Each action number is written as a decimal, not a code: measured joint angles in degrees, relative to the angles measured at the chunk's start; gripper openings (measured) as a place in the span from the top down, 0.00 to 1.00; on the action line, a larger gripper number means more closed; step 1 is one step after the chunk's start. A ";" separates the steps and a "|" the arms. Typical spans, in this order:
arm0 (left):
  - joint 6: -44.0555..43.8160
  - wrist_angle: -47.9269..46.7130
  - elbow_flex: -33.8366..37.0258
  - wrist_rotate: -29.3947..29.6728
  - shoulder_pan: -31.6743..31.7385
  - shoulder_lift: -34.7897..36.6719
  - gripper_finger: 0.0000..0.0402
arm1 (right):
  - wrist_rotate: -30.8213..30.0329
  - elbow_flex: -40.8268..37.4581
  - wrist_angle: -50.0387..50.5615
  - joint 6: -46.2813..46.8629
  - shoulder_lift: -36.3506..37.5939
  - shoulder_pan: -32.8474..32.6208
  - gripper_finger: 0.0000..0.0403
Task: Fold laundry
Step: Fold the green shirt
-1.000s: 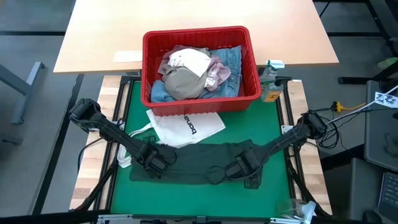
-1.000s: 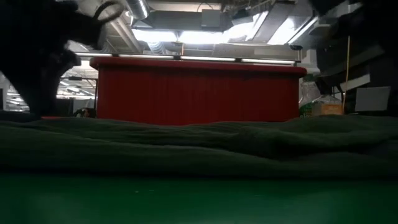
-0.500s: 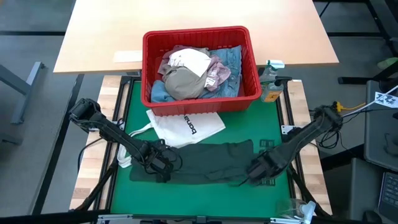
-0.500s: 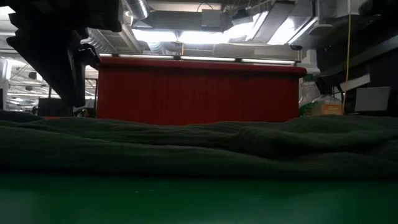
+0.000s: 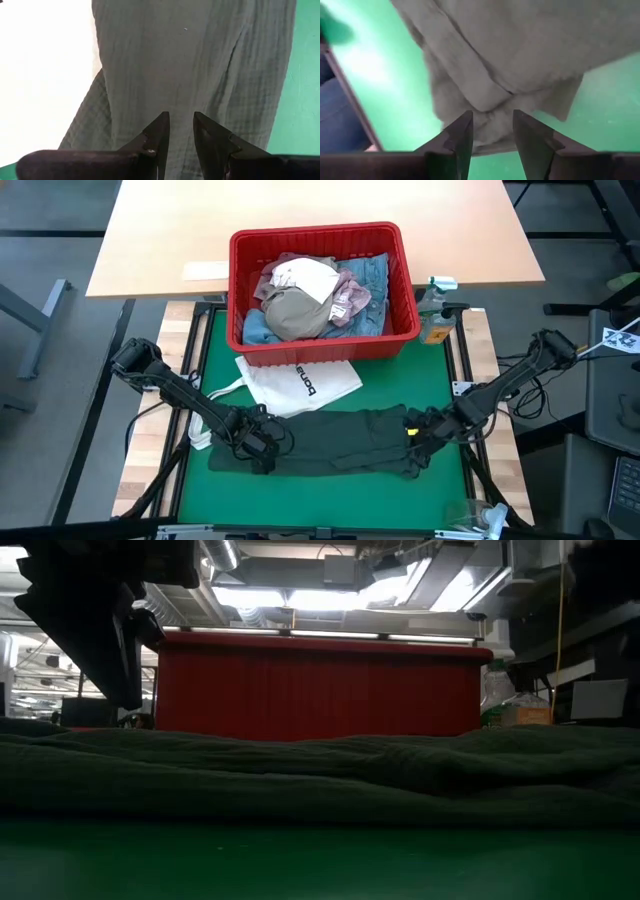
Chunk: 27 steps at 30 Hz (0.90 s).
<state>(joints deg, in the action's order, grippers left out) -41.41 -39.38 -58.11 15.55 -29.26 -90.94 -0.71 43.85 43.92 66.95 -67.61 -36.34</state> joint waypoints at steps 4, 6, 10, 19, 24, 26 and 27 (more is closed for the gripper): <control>-0.02 0.04 0.00 0.00 0.00 0.00 0.79 | 0.29 -1.87 1.26 3.25 -1.20 0.00 0.66; -0.02 0.04 0.00 0.00 0.00 0.00 0.79 | 0.29 -1.97 1.29 3.35 -1.57 0.00 0.66; -0.05 0.04 0.00 0.00 0.00 0.00 0.79 | 0.26 -1.97 -0.34 3.78 -2.24 0.00 0.66; -0.17 0.07 0.00 0.00 0.00 0.00 0.79 | -0.19 -1.97 -0.15 4.88 -7.85 0.00 0.66; -0.17 0.07 0.00 0.00 0.00 0.02 0.79 | -0.19 -1.97 -0.60 4.84 -12.84 0.00 0.66; -0.17 0.07 0.00 0.00 0.00 0.02 0.79 | -0.09 -1.97 -0.85 4.75 -14.79 0.00 0.66; -0.17 0.07 0.00 0.00 0.00 0.02 0.79 | 0.13 -1.97 -1.19 4.56 -15.56 0.00 0.67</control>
<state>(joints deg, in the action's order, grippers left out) -41.58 -39.31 -58.11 15.55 -29.26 -90.91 -0.58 41.89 42.73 71.51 -83.17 -36.34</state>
